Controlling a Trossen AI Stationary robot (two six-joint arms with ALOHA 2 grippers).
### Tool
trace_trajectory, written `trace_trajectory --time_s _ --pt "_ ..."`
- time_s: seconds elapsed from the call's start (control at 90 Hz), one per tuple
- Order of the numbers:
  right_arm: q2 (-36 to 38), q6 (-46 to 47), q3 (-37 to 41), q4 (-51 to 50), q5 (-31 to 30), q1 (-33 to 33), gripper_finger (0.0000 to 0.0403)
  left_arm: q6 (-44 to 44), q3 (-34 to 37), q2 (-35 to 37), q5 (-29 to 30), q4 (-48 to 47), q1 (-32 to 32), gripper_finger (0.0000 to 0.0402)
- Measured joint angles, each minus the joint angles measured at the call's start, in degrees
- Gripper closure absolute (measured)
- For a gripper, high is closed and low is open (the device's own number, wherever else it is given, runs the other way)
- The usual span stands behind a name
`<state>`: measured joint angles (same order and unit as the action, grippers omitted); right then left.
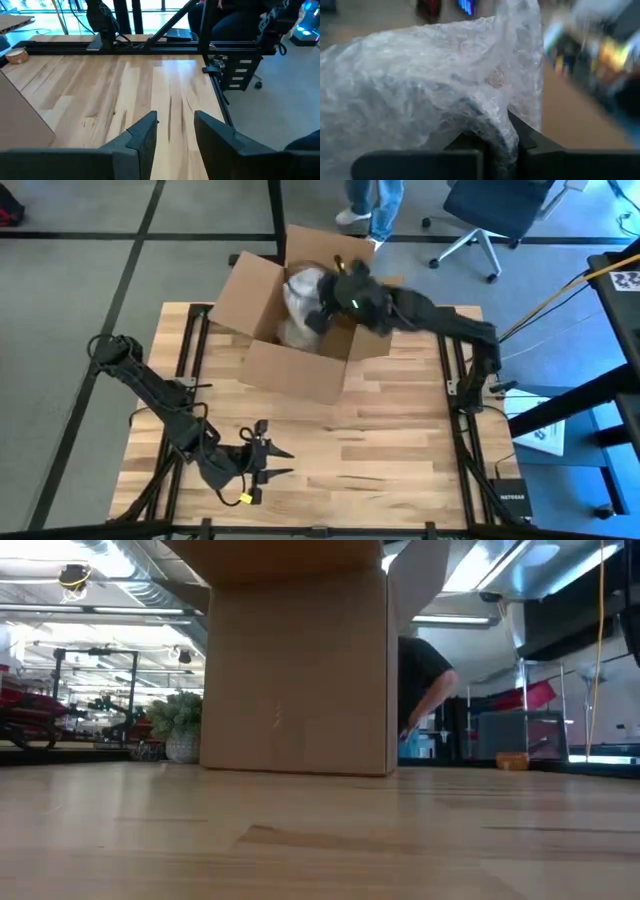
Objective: Wrap mug
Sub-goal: Put the wrapped blue mug into the cardboard box, then return to Home Position
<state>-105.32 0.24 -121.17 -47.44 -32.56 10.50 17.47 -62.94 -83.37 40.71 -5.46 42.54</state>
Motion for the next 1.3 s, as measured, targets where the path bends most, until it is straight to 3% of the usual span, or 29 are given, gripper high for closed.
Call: trace_trajectory --time_s 0.244,0.578,0.944,1.3 --pt "-1.84 8.89 9.98 -2.63 11.2 8.34 0.0392 -0.99 -0.02 0.0 0.0 0.01 -0.05 0.0286" --pt "-2.25 11.39 22.03 4.99 15.26 9.38 0.0382 -1.75 -0.02 0.0 -0.02 0.07 -0.07 0.0286" --pt "-3.32 12.36 26.1 10.15 19.31 9.5 0.0309 -1.33 -0.02 0.0 -0.01 0.11 -0.11 0.0286" --pt "-3.32 9.82 22.78 9.07 21.69 9.76 0.0168 -0.93 -0.02 0.0 -0.02 0.01 -0.39 0.0286"
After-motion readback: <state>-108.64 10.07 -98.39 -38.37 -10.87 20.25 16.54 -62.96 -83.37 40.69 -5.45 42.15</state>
